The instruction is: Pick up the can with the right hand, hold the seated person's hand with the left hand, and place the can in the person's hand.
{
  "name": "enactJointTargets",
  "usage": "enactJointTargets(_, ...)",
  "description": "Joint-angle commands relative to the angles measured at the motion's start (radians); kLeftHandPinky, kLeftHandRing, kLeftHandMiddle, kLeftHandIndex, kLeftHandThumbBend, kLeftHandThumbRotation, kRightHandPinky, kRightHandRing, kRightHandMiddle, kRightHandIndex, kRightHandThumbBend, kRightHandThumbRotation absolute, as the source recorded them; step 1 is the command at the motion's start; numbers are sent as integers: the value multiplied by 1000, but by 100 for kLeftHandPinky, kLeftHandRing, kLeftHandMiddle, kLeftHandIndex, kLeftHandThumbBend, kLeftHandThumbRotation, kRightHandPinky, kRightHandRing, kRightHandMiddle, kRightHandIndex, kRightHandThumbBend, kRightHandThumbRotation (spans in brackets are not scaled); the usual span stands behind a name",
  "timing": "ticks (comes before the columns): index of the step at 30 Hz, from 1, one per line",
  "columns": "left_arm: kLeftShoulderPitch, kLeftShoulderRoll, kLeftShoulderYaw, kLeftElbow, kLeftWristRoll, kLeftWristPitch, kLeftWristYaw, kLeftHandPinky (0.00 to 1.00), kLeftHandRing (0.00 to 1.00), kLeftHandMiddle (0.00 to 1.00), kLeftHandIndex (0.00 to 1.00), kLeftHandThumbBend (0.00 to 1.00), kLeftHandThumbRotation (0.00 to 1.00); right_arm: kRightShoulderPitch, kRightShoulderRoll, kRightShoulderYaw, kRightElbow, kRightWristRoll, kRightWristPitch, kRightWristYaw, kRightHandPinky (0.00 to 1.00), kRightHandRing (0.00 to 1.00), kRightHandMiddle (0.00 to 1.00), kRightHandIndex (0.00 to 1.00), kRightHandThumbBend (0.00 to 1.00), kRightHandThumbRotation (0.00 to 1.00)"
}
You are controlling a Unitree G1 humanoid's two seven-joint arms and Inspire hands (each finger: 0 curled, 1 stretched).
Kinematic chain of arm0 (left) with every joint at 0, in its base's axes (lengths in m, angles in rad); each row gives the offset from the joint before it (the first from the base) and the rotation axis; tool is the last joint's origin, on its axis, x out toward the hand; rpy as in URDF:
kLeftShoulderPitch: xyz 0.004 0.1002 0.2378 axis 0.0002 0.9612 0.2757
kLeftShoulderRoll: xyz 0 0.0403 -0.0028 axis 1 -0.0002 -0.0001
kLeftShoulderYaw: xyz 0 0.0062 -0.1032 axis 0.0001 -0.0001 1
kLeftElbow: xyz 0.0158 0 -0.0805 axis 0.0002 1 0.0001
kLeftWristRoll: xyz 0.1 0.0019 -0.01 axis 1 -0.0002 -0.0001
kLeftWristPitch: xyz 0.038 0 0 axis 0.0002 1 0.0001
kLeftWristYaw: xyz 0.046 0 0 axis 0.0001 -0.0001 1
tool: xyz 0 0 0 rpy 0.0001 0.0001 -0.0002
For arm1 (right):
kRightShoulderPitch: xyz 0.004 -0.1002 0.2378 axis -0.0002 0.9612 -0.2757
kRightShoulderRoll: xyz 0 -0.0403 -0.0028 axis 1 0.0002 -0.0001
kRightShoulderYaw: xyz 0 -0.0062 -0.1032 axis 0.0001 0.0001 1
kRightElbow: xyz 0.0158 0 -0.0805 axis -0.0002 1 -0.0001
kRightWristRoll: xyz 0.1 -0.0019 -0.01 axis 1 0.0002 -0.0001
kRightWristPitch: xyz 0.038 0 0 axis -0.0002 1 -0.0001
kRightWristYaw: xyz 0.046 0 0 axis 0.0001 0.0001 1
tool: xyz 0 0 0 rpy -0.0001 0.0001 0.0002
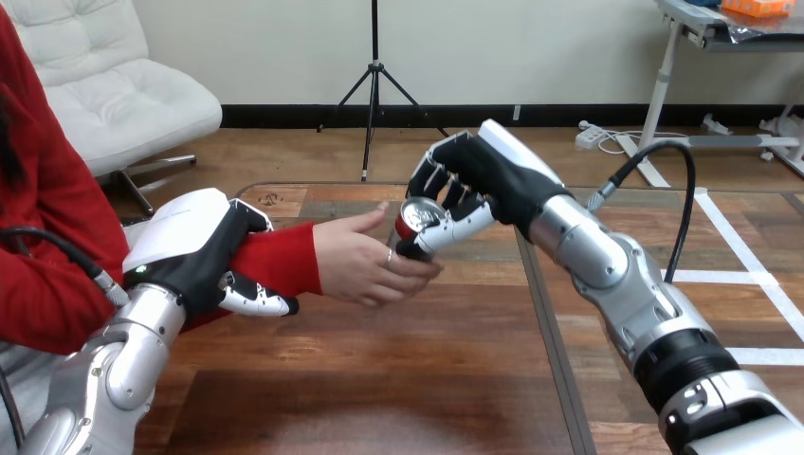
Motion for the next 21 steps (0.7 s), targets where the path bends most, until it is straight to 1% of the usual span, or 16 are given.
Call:
enactJointTargets(1, -197, -11, 69, -142, -22, -44, 74, 25, 30, 36, 36, 71, 0, -55, 26, 0, -93, 36, -73, -4, 29, 34, 39, 43, 78, 0)
enactJointTargets(6, -197, -10, 69, -142, -19, -47, 79, 25, 30, 36, 36, 71, 0, -52, 29, 2, -90, 34, -77, -4, 28, 34, 40, 42, 78, 0)
enactJointTargets(10, -196, -11, 71, -140, -24, -56, 83, 25, 30, 35, 36, 71, 0, -50, 32, 3, -92, 33, -69, 1, 25, 31, 37, 42, 78, 0)
enactJointTargets(16, -192, -12, 72, -148, -26, -50, 79, 24, 29, 35, 36, 71, 0, -46, 38, 2, -99, 32, -56, 8, 24, 30, 36, 42, 78, 0)
enactJointTargets(21, -191, -12, 72, -153, -27, -41, 69, 24, 29, 35, 35, 72, 0, -45, 42, 1, -97, 32, -56, 10, 27, 33, 38, 43, 78, 0)
